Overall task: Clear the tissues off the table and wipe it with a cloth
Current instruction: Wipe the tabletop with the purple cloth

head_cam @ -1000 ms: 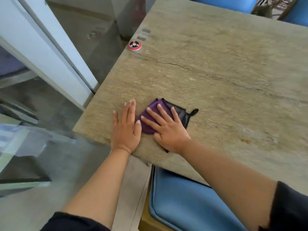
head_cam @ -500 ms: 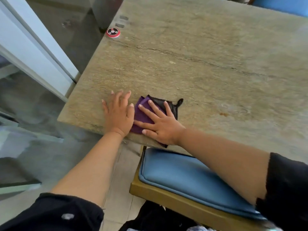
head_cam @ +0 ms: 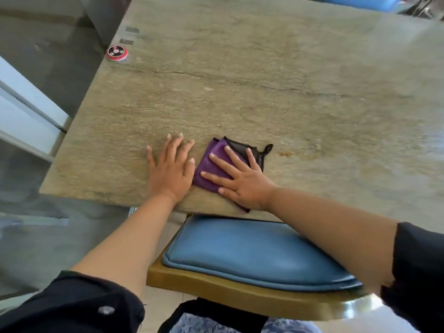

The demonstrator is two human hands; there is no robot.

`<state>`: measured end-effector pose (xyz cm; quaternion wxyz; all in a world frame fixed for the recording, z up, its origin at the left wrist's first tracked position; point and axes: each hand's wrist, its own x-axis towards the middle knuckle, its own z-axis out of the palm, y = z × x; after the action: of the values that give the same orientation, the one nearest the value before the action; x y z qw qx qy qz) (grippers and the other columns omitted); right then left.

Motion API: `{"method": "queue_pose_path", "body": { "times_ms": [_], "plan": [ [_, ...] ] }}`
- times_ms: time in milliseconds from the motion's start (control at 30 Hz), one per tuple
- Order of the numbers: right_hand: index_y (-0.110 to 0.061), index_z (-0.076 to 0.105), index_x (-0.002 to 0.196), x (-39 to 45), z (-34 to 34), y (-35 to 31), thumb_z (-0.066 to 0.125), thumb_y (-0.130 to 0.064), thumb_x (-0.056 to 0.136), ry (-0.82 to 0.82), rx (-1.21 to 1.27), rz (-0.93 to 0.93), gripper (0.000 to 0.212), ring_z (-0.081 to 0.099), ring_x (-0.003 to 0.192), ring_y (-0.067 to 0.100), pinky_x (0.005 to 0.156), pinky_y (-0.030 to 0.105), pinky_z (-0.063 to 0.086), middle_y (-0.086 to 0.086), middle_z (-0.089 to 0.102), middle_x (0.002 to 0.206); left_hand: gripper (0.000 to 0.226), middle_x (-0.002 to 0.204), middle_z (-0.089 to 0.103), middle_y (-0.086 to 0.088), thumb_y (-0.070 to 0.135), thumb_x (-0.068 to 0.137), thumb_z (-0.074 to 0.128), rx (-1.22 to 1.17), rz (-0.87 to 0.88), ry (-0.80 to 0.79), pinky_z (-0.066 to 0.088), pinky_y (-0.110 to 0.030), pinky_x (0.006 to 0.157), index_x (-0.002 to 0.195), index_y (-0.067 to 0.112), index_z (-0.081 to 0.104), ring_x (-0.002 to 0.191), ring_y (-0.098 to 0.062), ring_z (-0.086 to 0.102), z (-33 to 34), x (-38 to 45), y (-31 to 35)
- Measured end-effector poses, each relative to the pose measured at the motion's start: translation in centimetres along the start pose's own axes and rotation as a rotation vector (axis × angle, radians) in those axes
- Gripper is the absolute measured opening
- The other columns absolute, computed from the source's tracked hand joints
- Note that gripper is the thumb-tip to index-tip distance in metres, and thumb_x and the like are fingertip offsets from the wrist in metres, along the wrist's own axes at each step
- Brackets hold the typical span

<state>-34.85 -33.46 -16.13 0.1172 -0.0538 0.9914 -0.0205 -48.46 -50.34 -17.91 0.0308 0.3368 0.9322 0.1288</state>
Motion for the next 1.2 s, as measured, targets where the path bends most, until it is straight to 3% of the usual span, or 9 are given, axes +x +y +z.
{"method": "queue_pose_path", "body": {
  "times_ms": [200,400,500,600,733,867,967,1100,1200],
  "plan": [
    [-0.048,0.013,0.149,-2.6,0.6,3.5,0.015,-0.050,0.100,-0.013,-0.107,-0.437,0.048,-0.008,0.148,0.029,0.115,0.062,0.000,-0.007,0.004,0.162,0.063,0.153,0.033,-0.002,0.046,0.089,0.018,-0.109,0.111,-0.023,0.000,-0.056,0.117,0.142,0.021,0.041,0.145,-0.021,0.021,0.2,1.6,3.2],
    [-0.050,0.001,0.147,0.1,0.4,4.5,0.006,-0.057,0.095,0.046,0.030,0.112,0.053,-0.014,0.147,0.020,0.116,0.058,-0.001,-0.011,-0.005,0.161,0.061,0.149,0.041,-0.003,0.044,0.090,0.028,-0.346,0.123,0.068,0.006,-0.051,0.119,0.139,0.012,0.045,0.143,-0.018,0.028,1.5,2.1,3.6],
    [-0.048,0.006,0.149,-0.4,0.0,4.0,0.009,-0.056,0.095,0.033,0.109,0.099,0.055,-0.019,0.146,0.018,0.115,0.058,-0.010,-0.012,-0.007,0.161,0.054,0.142,0.047,-0.006,0.039,0.089,0.036,-0.401,0.131,0.115,0.016,-0.056,0.115,0.133,0.011,0.050,0.137,-0.022,0.036,0.6,2.1,4.3],
    [-0.045,0.025,0.147,-3.3,-0.1,5.0,0.022,-0.048,0.098,0.114,0.224,0.045,0.049,-0.013,0.148,0.015,0.115,0.053,-0.017,-0.011,-0.002,0.162,0.048,0.140,0.047,-0.010,0.029,0.092,0.043,-0.329,0.377,0.131,0.028,-0.048,0.113,0.134,0.006,0.050,0.135,-0.025,0.038,-0.4,2.6,6.0],
    [-0.041,0.030,0.147,-7.1,0.3,8.5,0.030,-0.036,0.095,0.225,0.323,0.299,0.053,-0.011,0.148,0.015,0.117,0.056,-0.010,-0.008,0.000,0.162,0.061,0.157,0.027,-0.006,0.044,0.095,0.036,-0.026,0.688,-0.145,0.014,-0.048,0.119,0.149,0.017,0.031,0.147,-0.022,0.017,0.7,2.3,8.9],
    [-0.035,0.037,0.144,-10.8,1.0,12.7,0.040,-0.022,0.097,0.318,0.378,0.771,0.049,-0.010,0.148,0.015,0.117,0.053,-0.012,-0.002,0.008,0.162,0.068,0.162,-0.002,0.003,0.067,0.091,0.012,0.222,0.596,-0.216,0.002,-0.065,0.113,0.152,0.036,0.007,0.149,-0.024,-0.005,2.6,2.0,9.9],
    [-0.033,0.029,0.147,-13.9,2.4,15.4,0.031,-0.034,0.100,0.264,0.349,1.118,0.048,-0.005,0.149,0.019,0.116,0.056,-0.012,0.001,0.012,0.161,0.069,0.161,-0.009,0.007,0.071,0.088,0.009,0.246,0.525,-0.225,-0.003,-0.067,0.111,0.151,0.041,0.002,0.148,-0.023,-0.010,2.8,4.4,11.1],
    [-0.041,0.013,0.149,-15.7,4.0,16.6,0.016,-0.053,0.099,0.201,0.357,1.158,0.052,-0.009,0.148,0.016,0.118,0.052,-0.010,-0.006,0.006,0.161,0.068,0.160,-0.017,0.009,0.074,0.085,0.007,0.200,0.345,-0.263,-0.010,-0.067,0.109,0.147,0.049,-0.005,0.147,-0.024,-0.018,4.1,9.2,16.2],
    [-0.040,0.014,0.149,-15.4,4.2,16.5,0.015,-0.053,0.099,0.230,0.334,1.164,0.052,-0.010,0.148,0.016,0.118,0.051,-0.011,-0.005,0.007,0.161,0.062,0.159,-0.019,0.012,0.072,0.086,0.007,0.199,0.414,-0.311,-0.011,-0.070,0.107,0.144,0.054,-0.007,0.145,-0.026,-0.022,5.1,9.8,20.4]
  ]
}}
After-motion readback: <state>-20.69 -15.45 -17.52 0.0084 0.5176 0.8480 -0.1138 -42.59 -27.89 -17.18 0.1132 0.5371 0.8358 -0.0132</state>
